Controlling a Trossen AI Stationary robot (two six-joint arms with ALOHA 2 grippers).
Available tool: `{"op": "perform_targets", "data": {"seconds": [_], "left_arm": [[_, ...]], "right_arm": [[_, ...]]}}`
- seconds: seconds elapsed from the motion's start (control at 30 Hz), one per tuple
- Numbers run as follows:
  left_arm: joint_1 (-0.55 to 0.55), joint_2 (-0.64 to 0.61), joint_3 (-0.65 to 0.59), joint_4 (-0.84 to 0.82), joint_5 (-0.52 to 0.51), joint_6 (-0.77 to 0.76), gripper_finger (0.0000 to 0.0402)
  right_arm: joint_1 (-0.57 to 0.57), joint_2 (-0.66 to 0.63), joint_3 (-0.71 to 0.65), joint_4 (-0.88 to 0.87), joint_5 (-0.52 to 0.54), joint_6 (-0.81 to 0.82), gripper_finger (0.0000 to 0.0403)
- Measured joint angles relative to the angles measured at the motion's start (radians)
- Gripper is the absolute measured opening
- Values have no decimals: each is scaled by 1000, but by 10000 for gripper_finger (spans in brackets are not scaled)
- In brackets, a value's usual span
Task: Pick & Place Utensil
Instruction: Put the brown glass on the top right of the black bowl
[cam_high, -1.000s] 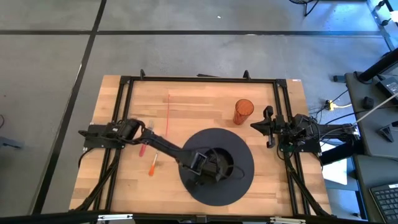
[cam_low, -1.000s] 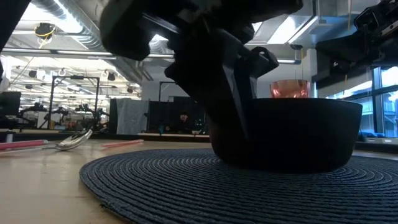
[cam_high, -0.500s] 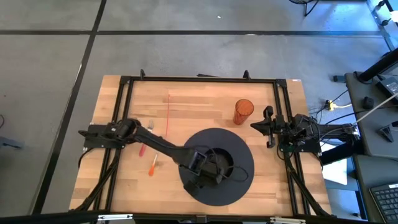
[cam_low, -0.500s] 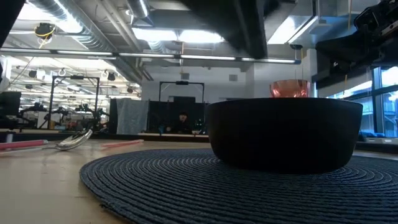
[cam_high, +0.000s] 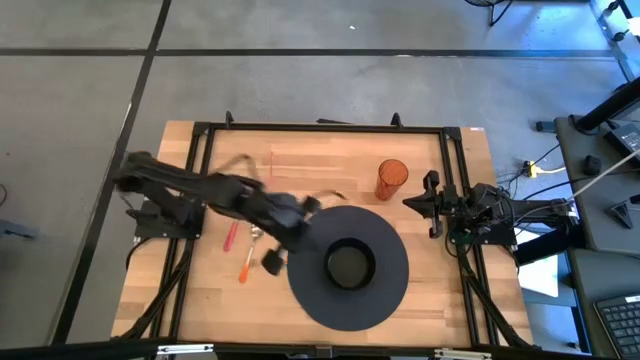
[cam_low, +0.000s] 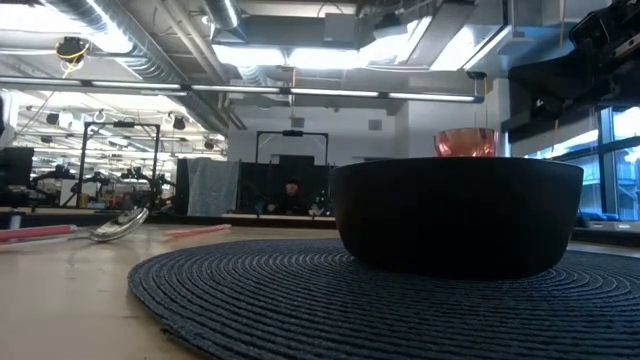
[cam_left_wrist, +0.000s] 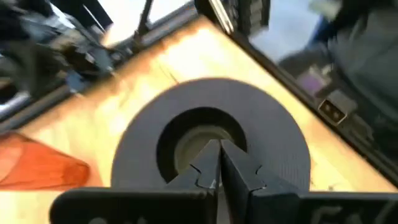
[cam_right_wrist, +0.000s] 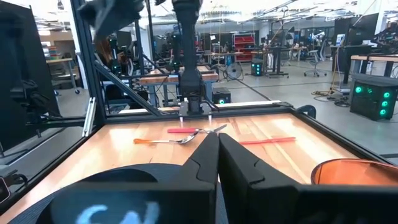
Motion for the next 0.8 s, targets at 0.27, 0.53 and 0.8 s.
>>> {"op": "perform_targets", "data": {"seconds": [0.27,0.53,0.8], "left_arm": [[29,-517,-803,752,-355,-45,2],[36,-894,-1181,1000,-551,-49,2],[63,-1042,-1344,1126,-630,-19,1]], "right_arm": [[0,0,0,0,1,-4,10],[0,0,0,1,10,-24,10],[0,0,0,8,38,-76,10]]}}
